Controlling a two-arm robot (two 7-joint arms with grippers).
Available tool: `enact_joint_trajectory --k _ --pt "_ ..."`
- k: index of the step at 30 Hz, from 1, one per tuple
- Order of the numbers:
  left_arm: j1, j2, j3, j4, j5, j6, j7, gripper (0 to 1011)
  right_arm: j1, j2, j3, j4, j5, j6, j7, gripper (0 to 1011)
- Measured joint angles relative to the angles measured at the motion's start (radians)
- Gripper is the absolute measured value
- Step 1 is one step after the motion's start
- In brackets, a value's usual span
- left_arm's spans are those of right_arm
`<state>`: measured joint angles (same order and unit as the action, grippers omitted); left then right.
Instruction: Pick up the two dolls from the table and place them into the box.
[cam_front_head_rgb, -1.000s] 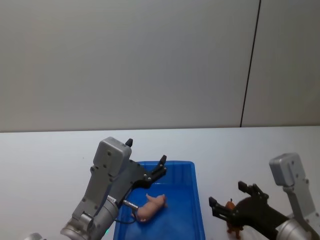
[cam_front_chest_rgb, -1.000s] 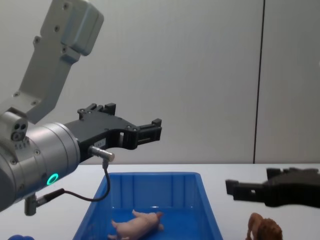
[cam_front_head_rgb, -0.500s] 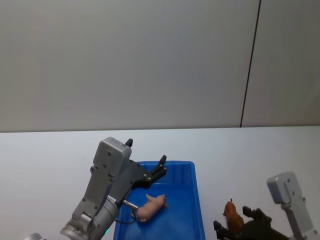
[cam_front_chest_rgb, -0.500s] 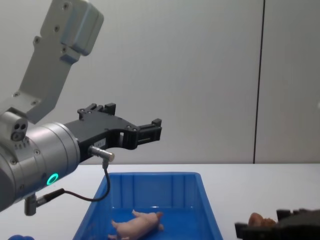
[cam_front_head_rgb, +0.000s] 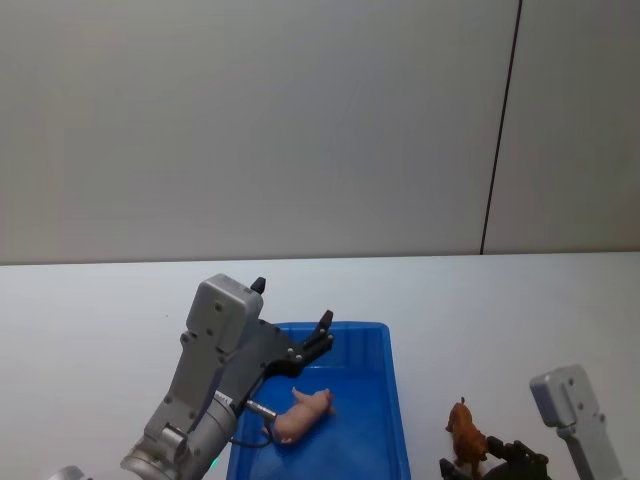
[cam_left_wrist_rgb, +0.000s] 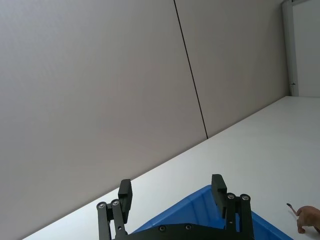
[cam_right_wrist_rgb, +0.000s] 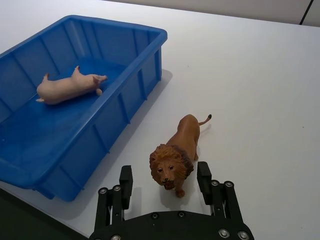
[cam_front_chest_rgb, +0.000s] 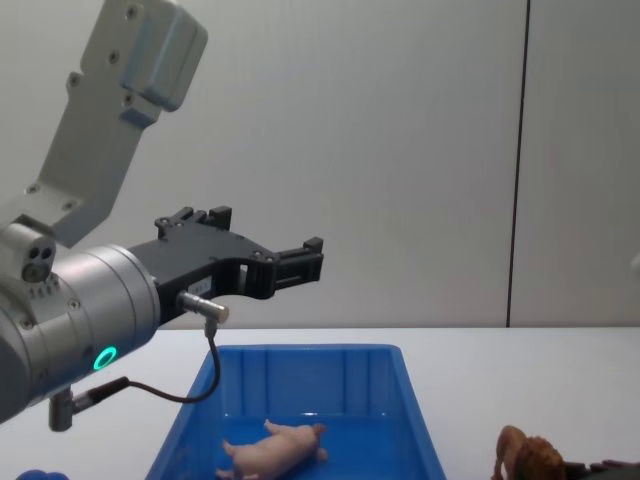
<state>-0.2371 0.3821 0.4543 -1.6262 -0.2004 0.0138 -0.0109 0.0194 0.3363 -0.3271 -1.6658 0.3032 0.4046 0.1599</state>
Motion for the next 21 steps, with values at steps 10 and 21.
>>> enact_joint_trajectory --k 10,21 --pt "0.0 0.0 0.0 0.0 0.0 0.0 0.0 1001 -0.004 -0.009 -0.006 0.016 -0.03 -0.055 -0.025 503" --pt "0.0 0.0 0.0 0.0 0.0 0.0 0.0 1001 -0.007 -0.018 -0.015 0.015 -0.087 -0.114 -0.058 420"
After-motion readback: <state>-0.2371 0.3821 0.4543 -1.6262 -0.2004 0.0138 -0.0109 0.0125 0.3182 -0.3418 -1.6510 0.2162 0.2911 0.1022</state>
